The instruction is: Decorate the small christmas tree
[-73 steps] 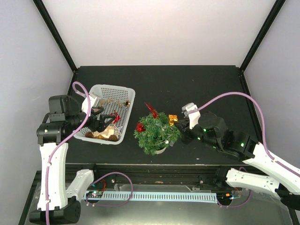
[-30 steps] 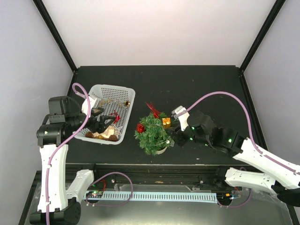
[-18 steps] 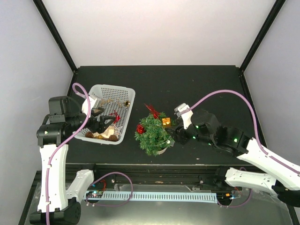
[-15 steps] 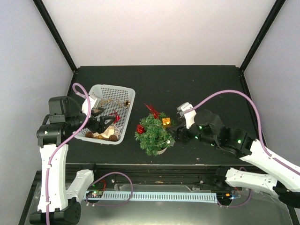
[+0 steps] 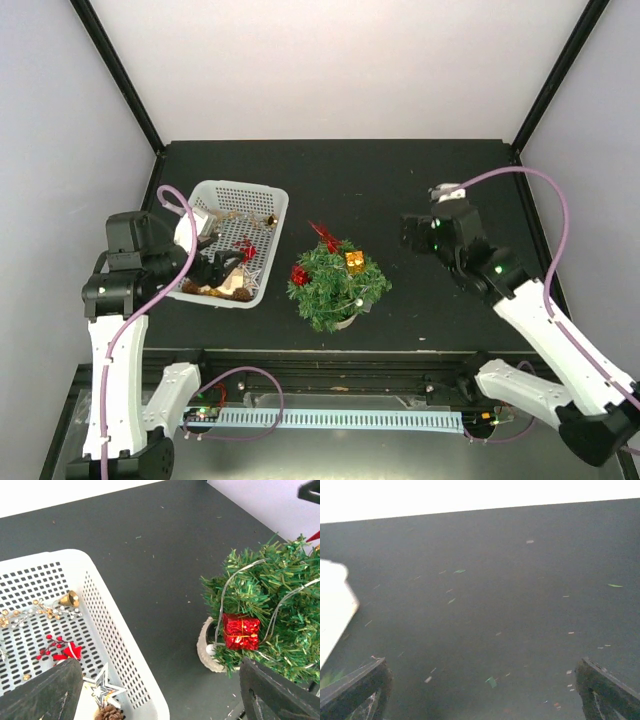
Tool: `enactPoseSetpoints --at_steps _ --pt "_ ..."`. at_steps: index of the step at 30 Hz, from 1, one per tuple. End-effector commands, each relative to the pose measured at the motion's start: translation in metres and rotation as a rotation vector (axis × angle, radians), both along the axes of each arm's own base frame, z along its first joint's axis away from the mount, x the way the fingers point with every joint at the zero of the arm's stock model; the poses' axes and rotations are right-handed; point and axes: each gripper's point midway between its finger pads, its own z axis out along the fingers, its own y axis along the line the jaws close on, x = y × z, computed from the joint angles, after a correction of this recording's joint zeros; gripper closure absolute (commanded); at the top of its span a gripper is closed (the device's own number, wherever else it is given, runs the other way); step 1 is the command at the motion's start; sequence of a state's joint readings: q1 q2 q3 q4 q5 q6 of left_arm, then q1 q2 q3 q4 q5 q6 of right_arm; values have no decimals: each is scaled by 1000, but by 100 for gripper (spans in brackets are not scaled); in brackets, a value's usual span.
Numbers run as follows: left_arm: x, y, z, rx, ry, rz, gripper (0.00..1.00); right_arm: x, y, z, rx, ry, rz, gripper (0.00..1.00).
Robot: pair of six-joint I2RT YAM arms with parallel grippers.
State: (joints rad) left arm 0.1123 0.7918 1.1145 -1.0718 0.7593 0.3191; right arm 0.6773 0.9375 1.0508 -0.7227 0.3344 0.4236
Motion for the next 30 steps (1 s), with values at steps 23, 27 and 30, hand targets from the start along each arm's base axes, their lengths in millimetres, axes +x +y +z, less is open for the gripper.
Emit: enactPoseSetpoints --at_steps 23,27,30 --pt "132 86 -76 267 -43 249 15 133 -108 -89 22 -148 -459 0" --pt "162 95 -112 297 72 226 18 131 -107 -77 15 -184 -440 1" --pt "177 93 -127 259 104 203 19 141 -117 -102 -24 -156 -466 0"
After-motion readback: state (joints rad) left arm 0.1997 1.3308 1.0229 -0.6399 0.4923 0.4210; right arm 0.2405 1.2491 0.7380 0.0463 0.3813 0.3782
